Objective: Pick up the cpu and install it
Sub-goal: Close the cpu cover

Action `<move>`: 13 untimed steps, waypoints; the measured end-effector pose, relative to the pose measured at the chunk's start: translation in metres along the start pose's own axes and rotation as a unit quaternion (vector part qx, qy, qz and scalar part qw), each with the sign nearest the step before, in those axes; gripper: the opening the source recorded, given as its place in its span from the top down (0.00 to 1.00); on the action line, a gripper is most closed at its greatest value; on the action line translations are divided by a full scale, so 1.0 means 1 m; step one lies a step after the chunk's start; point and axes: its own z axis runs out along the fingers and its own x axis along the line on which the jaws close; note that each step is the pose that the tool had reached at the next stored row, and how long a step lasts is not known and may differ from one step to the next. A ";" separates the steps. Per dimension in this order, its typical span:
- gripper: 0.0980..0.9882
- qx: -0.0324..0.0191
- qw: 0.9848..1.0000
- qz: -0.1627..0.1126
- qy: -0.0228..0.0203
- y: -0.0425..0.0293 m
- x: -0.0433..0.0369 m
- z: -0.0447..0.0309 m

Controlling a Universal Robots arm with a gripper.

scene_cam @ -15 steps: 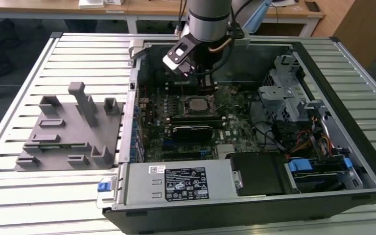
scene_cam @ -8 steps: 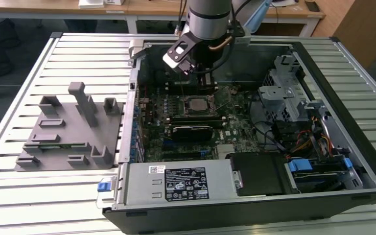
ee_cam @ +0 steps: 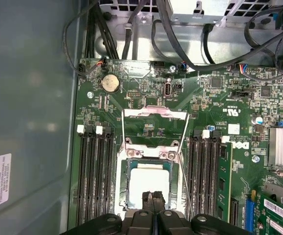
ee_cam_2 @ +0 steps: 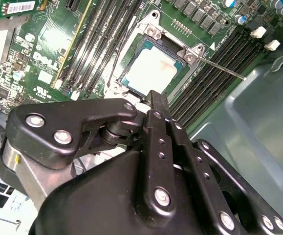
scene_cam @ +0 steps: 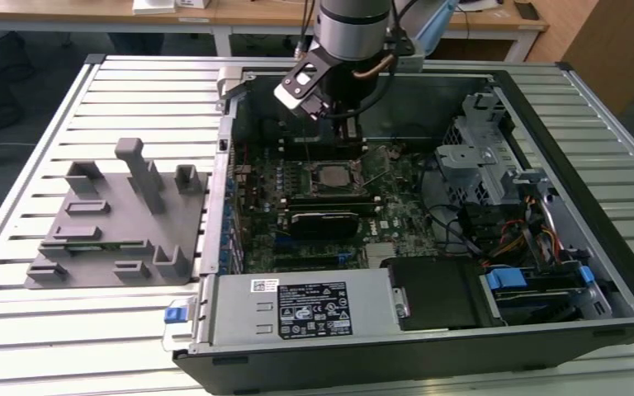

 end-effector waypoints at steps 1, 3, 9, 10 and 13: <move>0.99 0.000 1.000 0.000 0.000 0.0001 0.0000 -0.0016; 0.99 0.000 1.000 0.000 0.000 0.0002 0.0001 -0.0048; 0.99 0.000 1.000 0.000 0.000 0.0003 -0.0011 -0.0078; 0.99 0.000 1.000 0.000 0.000 0.0002 -0.0019 -0.0078; 0.99 0.000 1.000 0.000 0.000 0.0001 -0.0049 -0.0078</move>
